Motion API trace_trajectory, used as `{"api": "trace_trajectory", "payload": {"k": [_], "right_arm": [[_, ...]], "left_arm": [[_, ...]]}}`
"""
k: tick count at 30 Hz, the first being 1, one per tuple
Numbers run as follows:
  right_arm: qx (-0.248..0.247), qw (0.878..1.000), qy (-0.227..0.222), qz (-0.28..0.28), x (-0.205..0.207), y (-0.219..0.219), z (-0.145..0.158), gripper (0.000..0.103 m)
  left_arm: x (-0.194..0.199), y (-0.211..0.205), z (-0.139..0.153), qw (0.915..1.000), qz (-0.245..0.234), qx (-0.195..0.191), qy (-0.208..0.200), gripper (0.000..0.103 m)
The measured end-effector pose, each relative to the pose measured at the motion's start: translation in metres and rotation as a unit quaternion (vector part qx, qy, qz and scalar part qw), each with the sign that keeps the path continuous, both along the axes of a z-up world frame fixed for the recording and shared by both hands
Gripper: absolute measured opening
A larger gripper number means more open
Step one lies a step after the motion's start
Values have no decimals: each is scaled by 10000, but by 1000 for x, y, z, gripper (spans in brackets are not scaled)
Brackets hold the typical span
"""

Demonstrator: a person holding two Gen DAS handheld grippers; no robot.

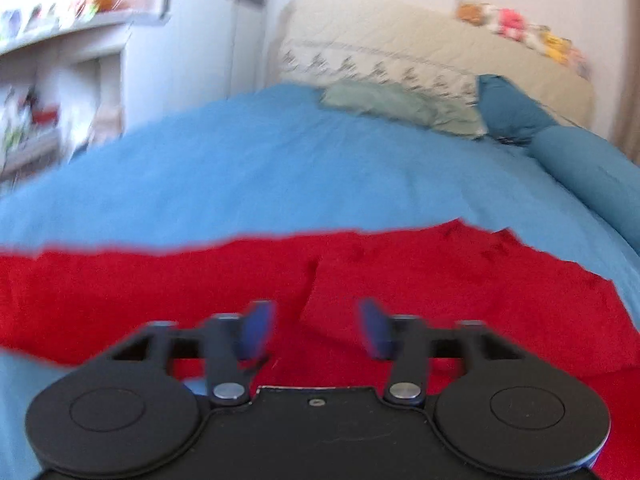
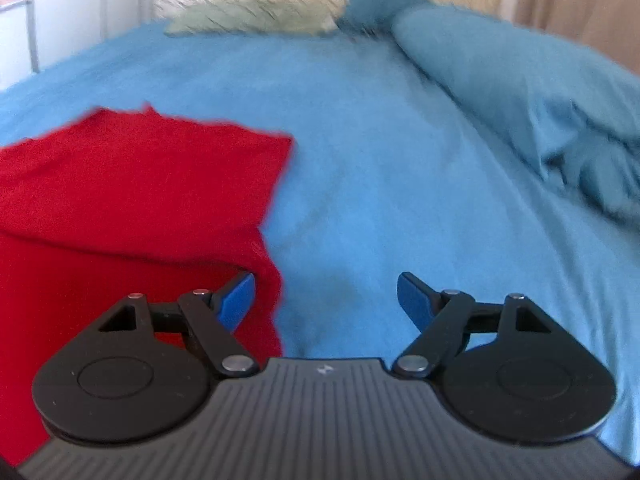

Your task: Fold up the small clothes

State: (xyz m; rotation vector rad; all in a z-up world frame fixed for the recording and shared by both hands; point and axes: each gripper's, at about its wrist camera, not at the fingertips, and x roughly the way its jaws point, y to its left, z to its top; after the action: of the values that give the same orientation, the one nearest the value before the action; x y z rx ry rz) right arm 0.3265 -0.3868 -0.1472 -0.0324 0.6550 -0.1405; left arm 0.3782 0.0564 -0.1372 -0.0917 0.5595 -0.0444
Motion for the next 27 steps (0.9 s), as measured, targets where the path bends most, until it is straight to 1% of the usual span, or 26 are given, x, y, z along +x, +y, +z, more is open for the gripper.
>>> {"api": "trace_trajectory", "payload": {"k": [1,2,4,7,8,10,12,14,17,19,20,21,22,23,24,25,27], "right_arm": [[199,9996,-134,123,2,4,7,98],[400,9987,-197,233,8,9,10,99],[711,9965,-231,379,25,21,9,99],[992,9942,-162,376,50,37,-6,99],[1047,9940,-107,305,57,39,-13,99],[1182,9928,75,159,64,37,-25,99],[1135,9933,199,99,62,33,-35,99],[1018,9945,117,239,54,31,-40,99],[942,9946,41,439,51,30,-38,99],[924,9943,-124,524,44,33,-30,99],[949,9935,-233,591,38,35,-27,99],[963,9928,-285,655,34,37,-25,100],[936,9930,-236,688,34,40,-26,100],[872,9938,-91,687,36,43,-30,100],[837,9942,52,670,39,44,-35,100],[849,9941,83,665,39,44,-38,100],[857,9942,70,645,39,44,-34,100]], "left_arm": [[2,-7,6,9998,-185,25,-116,77],[7,-14,9,9993,-333,1,-150,77],[26,-30,10,9983,-563,-143,12,77],[55,-48,-3,9968,-665,-394,193,78],[63,-52,-8,9967,-634,-427,259,78],[75,-57,-19,9972,-519,-347,406,78],[84,-59,-31,9968,-465,-293,580,78],[85,-54,-42,9958,-486,-325,700,78],[79,-50,-47,9959,-561,-330,621,79],[68,-50,-39,9968,-451,-305,579,80],[60,-49,-35,9972,-430,-328,512,82],[53,-48,-33,9975,-425,-344,454,94],[48,-48,-32,9978,-390,-346,401,103],[45,-48,-34,9981,-365,-335,380,103],[45,-47,-40,9976,-368,-299,496,103],[48,-47,-46,9968,-350,-255,672,103],[45,-50,-44,9972,-420,-128,601,103]]}}
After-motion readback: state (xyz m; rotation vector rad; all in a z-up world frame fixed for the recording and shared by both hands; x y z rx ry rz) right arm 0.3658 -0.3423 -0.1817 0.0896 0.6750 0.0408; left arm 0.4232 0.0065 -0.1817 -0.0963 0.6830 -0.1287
